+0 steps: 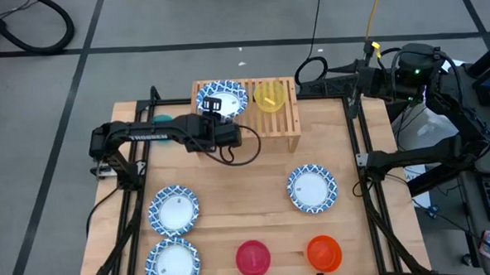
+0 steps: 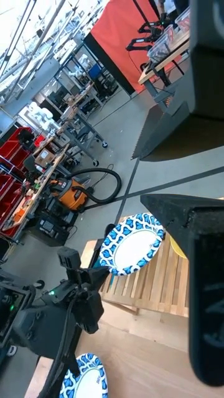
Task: Place and stack bowls onto a shelf
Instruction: Put the top middle white patterned bowl on the shelf, then stack the orange bowl on top of the yellow bowl on the shelf
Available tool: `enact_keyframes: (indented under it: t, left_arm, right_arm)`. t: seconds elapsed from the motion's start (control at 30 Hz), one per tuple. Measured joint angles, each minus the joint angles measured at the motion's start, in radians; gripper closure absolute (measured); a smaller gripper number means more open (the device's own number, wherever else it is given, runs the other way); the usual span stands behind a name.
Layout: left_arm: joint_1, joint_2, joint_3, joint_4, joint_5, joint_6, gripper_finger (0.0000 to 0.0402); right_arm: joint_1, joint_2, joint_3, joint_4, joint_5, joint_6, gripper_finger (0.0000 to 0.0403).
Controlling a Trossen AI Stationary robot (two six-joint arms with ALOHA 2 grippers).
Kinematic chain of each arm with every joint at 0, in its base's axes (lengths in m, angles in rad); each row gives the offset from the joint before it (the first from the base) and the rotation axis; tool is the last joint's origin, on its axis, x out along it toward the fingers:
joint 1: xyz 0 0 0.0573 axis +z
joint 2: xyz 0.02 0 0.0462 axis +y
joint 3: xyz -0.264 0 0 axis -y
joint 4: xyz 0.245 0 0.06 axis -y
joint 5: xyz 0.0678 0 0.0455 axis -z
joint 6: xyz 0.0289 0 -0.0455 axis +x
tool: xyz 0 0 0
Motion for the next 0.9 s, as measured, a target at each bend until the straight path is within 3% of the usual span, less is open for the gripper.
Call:
enact_keyframes:
  t: [0.33,0.47,0.63,0.9]
  left_arm:
    - [-0.033,0.000,0.004,-0.003,0.000,-0.013,0.0345]
    - [-0.047,-0.001,0.063,-0.012,-0.002,-0.016,0.0345]
    - [-0.080,-0.001,0.224,-0.075,-0.001,-0.085,0.0346]
    - [-0.132,-0.011,0.528,-0.315,0.082,-0.349,0.0346]
  right_arm:
    - [0.000,0.000,0.000,0.000,0.000,0.000,0.0314]
    - [0.000,0.000,0.000,0.000,0.000,0.000,0.0314]
    - [0.000,-0.002,0.000,-0.012,0.001,0.000,0.0314]
    - [0.000,-0.036,0.000,-0.157,0.032,0.025,0.0314]
